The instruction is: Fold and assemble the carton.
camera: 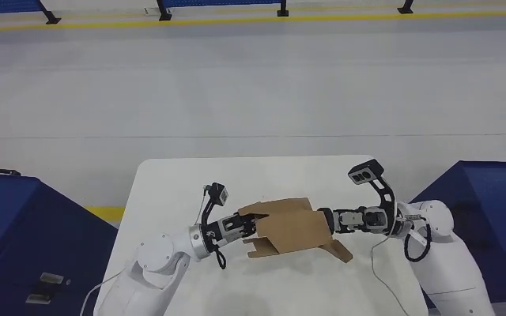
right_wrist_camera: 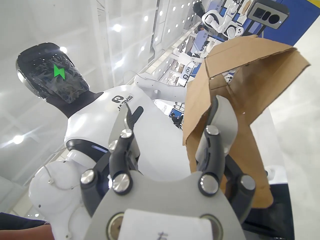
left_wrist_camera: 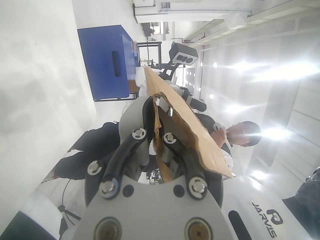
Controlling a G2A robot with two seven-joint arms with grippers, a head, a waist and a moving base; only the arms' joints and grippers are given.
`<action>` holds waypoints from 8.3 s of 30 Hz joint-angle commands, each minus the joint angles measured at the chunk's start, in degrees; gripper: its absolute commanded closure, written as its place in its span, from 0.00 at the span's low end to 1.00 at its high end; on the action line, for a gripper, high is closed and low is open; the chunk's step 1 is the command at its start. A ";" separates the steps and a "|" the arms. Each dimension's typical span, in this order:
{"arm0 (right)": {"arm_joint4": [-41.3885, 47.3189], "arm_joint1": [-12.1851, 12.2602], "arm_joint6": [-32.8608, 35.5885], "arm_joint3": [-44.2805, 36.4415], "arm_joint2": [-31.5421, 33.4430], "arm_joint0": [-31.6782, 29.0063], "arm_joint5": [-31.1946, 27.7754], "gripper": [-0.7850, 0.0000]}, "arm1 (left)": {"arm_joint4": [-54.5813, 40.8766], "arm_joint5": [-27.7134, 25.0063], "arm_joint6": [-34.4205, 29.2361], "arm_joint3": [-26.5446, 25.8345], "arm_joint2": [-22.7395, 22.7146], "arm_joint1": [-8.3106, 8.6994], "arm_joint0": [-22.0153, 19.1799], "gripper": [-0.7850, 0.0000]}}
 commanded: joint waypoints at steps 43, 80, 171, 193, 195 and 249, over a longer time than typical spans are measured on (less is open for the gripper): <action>-5.17 -1.22 -7.58 1.11 -7.64 3.19 -2.17 0.83 | 2.11 1.30 0.95 1.26 2.11 0.86 -0.97 1.00; -1.66 -1.38 -14.56 4.31 -6.88 3.96 3.58 1.00 | 1.57 -1.49 3.92 0.94 -0.35 1.61 0.48 0.00; 7.64 -1.66 -4.24 5.72 -7.30 8.27 17.94 1.00 | -2.88 10.02 -9.51 10.35 7.94 1.95 -15.58 0.00; 8.50 -1.70 -4.88 4.45 -5.85 6.67 15.19 1.00 | -2.44 10.29 -9.21 8.62 7.28 2.66 -13.59 0.00; 8.43 -1.72 -4.87 4.27 -5.87 6.53 15.10 1.00 | -2.43 10.27 -9.10 8.72 7.52 2.63 -13.78 0.00; 22.98 5.16 -15.29 -0.42 -15.00 6.66 42.94 1.00 | 105.12 -11.63 37.88 -32.41 -3.52 7.15 13.48 0.00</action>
